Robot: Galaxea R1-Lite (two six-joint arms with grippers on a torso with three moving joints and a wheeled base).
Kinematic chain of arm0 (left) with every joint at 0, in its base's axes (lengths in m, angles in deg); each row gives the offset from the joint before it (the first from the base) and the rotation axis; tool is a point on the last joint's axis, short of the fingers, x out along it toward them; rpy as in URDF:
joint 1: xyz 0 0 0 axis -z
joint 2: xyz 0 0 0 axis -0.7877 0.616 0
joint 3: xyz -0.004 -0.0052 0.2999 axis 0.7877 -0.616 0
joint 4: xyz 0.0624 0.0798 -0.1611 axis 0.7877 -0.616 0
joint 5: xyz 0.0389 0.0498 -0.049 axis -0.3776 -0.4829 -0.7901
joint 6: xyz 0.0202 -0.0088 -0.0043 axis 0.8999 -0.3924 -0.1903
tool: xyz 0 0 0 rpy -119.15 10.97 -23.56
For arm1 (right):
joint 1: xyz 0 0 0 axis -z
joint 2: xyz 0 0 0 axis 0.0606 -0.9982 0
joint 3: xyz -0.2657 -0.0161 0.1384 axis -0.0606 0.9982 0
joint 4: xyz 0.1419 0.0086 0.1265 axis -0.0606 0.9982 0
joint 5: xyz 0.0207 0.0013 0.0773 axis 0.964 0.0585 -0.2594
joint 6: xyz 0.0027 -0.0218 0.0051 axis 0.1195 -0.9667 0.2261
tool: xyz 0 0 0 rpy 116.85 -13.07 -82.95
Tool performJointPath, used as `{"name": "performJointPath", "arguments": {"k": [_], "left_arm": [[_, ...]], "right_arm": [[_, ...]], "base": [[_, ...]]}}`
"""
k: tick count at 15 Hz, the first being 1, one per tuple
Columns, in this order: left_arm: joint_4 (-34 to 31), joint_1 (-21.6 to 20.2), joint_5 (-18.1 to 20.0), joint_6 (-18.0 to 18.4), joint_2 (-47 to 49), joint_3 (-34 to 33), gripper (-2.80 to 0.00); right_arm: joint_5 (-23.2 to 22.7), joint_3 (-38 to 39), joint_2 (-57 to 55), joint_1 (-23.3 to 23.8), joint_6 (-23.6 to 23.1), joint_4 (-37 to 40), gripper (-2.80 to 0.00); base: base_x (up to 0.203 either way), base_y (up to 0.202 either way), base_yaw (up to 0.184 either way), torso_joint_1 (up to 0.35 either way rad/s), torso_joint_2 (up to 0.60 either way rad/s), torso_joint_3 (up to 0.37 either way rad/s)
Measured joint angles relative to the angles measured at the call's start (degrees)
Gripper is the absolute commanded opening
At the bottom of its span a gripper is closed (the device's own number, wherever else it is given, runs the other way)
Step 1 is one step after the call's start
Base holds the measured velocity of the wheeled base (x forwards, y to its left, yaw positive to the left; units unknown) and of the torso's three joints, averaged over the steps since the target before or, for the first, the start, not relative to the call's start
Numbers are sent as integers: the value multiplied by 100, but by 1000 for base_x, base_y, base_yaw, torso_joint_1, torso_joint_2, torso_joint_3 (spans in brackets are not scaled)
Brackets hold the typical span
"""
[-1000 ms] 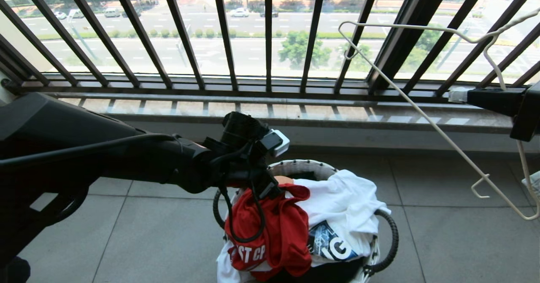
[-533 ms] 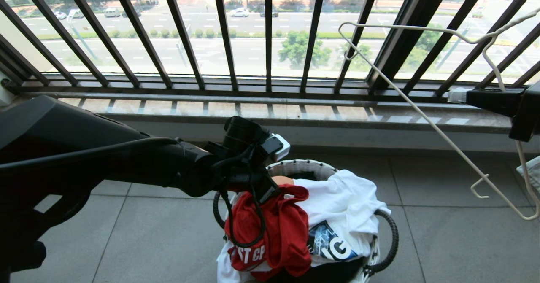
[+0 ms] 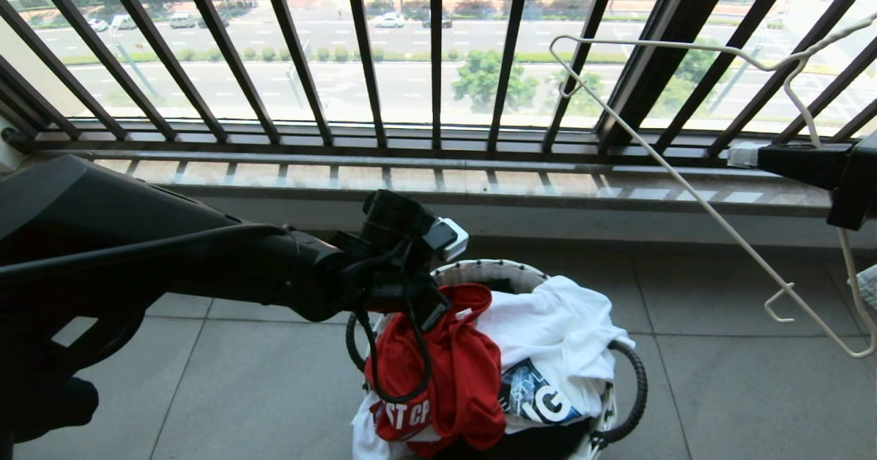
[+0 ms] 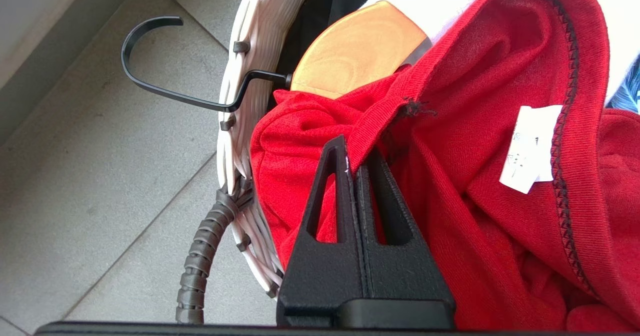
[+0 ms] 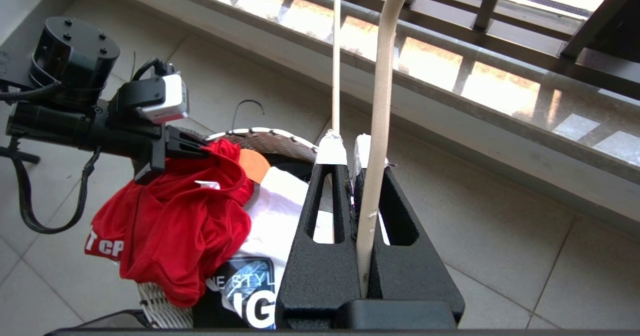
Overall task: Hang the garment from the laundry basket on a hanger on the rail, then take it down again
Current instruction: Pick up clothes from the basket
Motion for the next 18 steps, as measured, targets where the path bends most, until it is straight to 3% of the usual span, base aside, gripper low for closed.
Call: {"name": "performJointPath", "arguments": {"k": [6,12,15,18], "left_arm": [[2,0,-167,-705,-853,-264,-280],[-18,26,-540,-1205,-1971,-1363,-280],[-2,424,-650,-1536,-2501,-2191,-280],[-7,1109,-717,-1813,-2916,-3004,-280]], "right_arm": [[-163,9,50,-24,3,9,-280],[-320,56,94,-320,9,44,-280],[-318,60,105,-350,9,48,-280],[-318,59,137,-352,11,44,-280]], "base": [[0,0,0,0,0,0],[0,0,0,0,0,0],[0,0,0,0,0,0],[0,0,0,0,0,0]]}}
